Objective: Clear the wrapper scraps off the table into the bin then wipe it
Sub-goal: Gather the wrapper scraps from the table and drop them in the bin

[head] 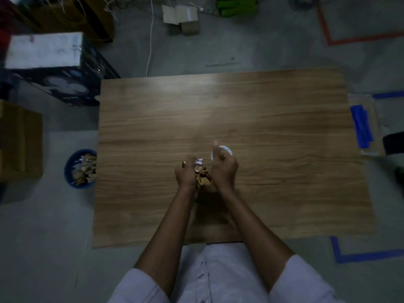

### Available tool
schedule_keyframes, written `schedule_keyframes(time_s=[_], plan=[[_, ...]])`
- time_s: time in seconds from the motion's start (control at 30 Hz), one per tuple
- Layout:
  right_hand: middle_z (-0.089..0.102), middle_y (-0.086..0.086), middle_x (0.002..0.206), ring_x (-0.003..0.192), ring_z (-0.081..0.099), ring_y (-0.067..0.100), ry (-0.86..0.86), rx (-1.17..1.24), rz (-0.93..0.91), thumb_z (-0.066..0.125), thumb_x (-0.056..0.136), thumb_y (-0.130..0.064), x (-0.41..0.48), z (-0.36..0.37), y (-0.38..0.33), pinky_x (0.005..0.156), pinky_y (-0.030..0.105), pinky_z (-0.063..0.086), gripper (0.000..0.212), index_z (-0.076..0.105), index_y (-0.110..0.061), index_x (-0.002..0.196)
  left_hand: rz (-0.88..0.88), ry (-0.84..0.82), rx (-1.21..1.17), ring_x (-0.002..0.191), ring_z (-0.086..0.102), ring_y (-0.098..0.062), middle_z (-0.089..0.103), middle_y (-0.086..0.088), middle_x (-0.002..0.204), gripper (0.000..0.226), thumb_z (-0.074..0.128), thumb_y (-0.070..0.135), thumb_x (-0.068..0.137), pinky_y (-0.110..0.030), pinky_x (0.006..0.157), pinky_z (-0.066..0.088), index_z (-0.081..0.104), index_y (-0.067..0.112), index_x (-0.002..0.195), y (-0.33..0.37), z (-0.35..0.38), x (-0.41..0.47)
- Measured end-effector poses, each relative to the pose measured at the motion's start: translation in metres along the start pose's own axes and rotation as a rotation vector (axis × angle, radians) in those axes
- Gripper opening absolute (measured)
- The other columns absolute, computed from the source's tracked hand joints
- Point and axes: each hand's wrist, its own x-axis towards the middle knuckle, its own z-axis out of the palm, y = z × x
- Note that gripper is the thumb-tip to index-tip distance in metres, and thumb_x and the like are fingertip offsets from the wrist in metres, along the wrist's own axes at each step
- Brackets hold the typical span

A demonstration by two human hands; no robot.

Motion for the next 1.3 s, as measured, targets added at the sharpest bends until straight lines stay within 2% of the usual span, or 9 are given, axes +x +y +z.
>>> schedule_keyframes(time_s=[0.13,0.27,0.33,0.43,0.53,0.67,0.83,1.03,1.3], plan=[[0.061,0.001,0.074,0.074,0.054,0.021,-0.101,-0.047,-0.393,0.059,0.098,-0.032,-0.075,0.035,-0.03,0.071,0.041,0.047,0.029,0.063,-0.012,0.076,-0.03,0.06,-0.137,0.049,0.057,-0.009,0.06,-0.002,0.065,0.017,0.067,0.017,0.084,-0.019,0.041,0.042,0.065,0.011,0.068,0.034,-0.038,-0.01],[0.056,0.007,0.09,0.087,0.048,0.025,-0.056,-0.123,-0.574,0.058,0.097,-0.036,-0.113,0.07,-0.049,0.084,0.043,0.039,0.027,0.073,-0.015,0.089,0.034,-0.299,-0.014,0.065,0.067,0.002,0.07,0.02,0.068,0.033,0.053,0.062,0.079,-0.025,0.07,0.054,0.061,0.032,0.089,0.05,-0.104,-0.025],[0.056,0.008,0.099,0.093,0.051,0.029,-0.075,-0.142,-0.625,0.057,0.096,-0.038,-0.14,0.089,-0.057,0.09,0.042,0.037,0.027,0.075,-0.017,0.091,0.063,-0.409,-0.029,0.073,0.066,-0.005,0.07,0.013,0.074,0.029,0.051,0.055,0.089,-0.028,0.073,0.053,0.058,0.027,0.092,0.064,-0.136,-0.031],[0.059,0.01,0.109,0.103,0.056,0.027,-0.095,-0.134,-0.77,0.057,0.096,-0.035,-0.179,0.115,-0.067,0.099,0.031,0.029,0.028,0.074,-0.013,0.093,0.067,-0.497,-0.199,0.063,0.059,-0.013,0.056,-0.001,0.066,0.026,0.038,0.02,0.102,-0.021,0.06,0.049,0.05,0.012,0.08,0.092,-0.188,-0.033],[0.062,0.011,0.112,0.106,0.058,0.025,-0.084,-0.064,-0.906,0.056,0.097,-0.031,-0.228,0.143,-0.067,0.095,0.041,0.035,0.029,0.07,-0.008,0.087,0.001,-0.569,-0.307,0.072,0.065,-0.014,0.064,-0.003,0.077,0.028,0.046,0.031,0.102,-0.023,0.067,0.053,0.058,0.014,0.084,0.093,-0.257,-0.035],[0.064,0.014,0.11,0.102,0.062,0.031,-0.106,0.013,-0.91,0.055,0.098,-0.027,-0.29,0.183,-0.058,0.088,0.046,0.046,0.031,0.069,-0.002,0.086,-0.019,-0.591,-0.372,0.091,0.059,-0.018,0.059,-0.007,0.099,0.023,0.066,0.038,0.092,-0.026,0.079,0.048,0.063,0.015,0.094,0.085,-0.338,-0.024],[0.065,0.012,0.114,0.102,0.063,0.031,-0.185,-0.015,-0.964,0.057,0.099,-0.027,-0.331,0.235,-0.074,0.084,0.045,0.048,0.027,0.068,-0.004,0.092,0.003,-0.564,-0.488,0.079,0.071,-0.014,0.071,-0.005,0.085,0.03,0.054,0.036,0.1,-0.023,0.072,0.059,0.067,0.011,0.092,0.103,-0.403,-0.007],[0.062,0.013,0.118,0.105,0.061,0.031,-0.363,0.01,-0.943,0.057,0.099,-0.027,-0.336,0.305,-0.081,0.084,0.051,0.05,0.026,0.069,-0.005,0.106,0.057,-0.403,-0.508,0.085,0.07,-0.015,0.069,-0.006,0.092,0.03,0.051,0.035,0.105,-0.024,0.074,0.059,0.068,0.013,0.096,0.132,-0.45,0.03],[0.057,0.007,0.136,0.122,0.057,0.024,-0.597,-0.147,-0.867,0.056,0.1,-0.025,-0.356,0.412,-0.074,0.095,0.047,0.049,0.024,0.067,-0.009,0.115,-0.068,-0.265,-0.641,0.097,0.068,-0.017,0.069,-0.007,0.104,0.035,0.049,0.04,0.105,-0.027,0.084,0.057,0.068,0.011,0.113,0.141,-0.522,0.119]])
